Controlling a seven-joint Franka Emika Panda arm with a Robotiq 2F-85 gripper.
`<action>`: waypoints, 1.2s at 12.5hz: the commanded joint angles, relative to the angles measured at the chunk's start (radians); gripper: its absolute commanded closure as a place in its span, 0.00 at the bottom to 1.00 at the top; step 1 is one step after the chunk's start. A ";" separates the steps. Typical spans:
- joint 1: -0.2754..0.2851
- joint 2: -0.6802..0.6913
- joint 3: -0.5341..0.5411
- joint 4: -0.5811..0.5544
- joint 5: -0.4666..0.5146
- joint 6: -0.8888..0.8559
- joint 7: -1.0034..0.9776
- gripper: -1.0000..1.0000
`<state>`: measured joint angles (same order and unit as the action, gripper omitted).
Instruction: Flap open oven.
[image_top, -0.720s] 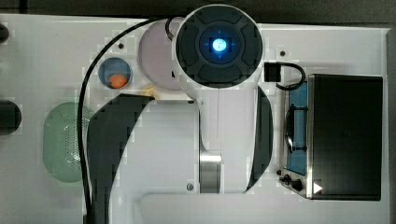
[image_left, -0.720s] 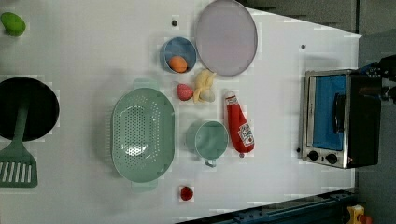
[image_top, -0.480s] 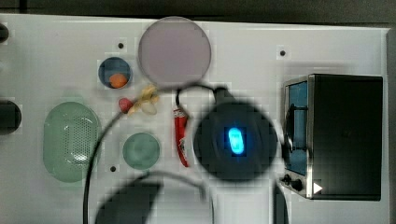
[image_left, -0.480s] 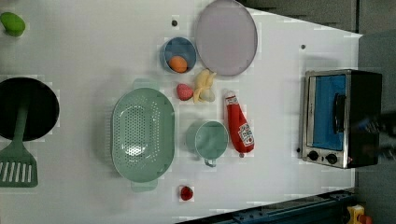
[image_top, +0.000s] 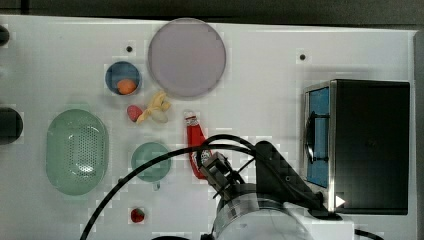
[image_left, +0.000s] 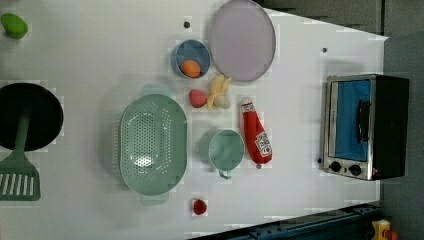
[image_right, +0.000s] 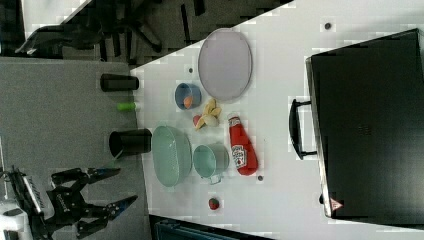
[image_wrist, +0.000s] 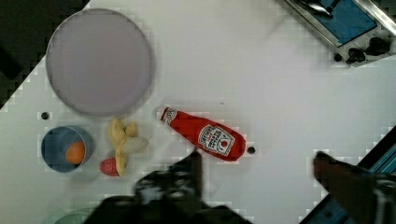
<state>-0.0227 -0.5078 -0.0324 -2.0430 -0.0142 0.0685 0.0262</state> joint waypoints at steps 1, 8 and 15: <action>-0.010 0.083 -0.009 -0.021 0.007 0.000 0.053 0.55; -0.014 0.193 -0.103 -0.055 0.006 0.031 -0.102 0.82; -0.019 0.333 -0.232 -0.096 -0.143 0.254 -0.682 0.82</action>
<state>-0.0314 -0.1882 -0.2454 -2.1309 -0.1633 0.3037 -0.4751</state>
